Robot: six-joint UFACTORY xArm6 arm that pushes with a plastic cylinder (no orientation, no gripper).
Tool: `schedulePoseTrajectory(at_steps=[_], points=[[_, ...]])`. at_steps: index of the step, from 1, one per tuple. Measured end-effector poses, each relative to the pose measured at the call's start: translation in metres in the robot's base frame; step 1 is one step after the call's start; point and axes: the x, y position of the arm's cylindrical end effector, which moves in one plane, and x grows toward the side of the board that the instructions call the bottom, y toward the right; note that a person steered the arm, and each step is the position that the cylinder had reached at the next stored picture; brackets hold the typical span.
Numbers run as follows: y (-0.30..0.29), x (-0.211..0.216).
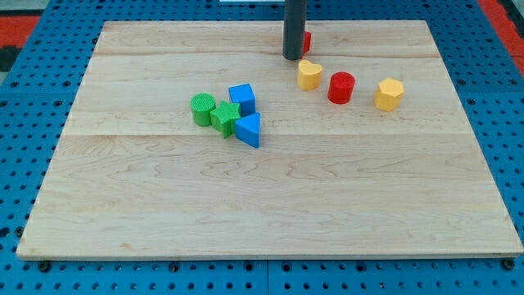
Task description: Slide red star towards top right
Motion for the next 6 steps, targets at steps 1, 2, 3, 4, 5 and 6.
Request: schedulePoseTrajectory(at_steps=[1, 2, 3, 4, 5, 6], points=[[-0.035, -0.003], [0.079, -0.018], [0.097, -0.01], [0.021, -0.014], [0.04, -0.034], [0.078, -0.033]])
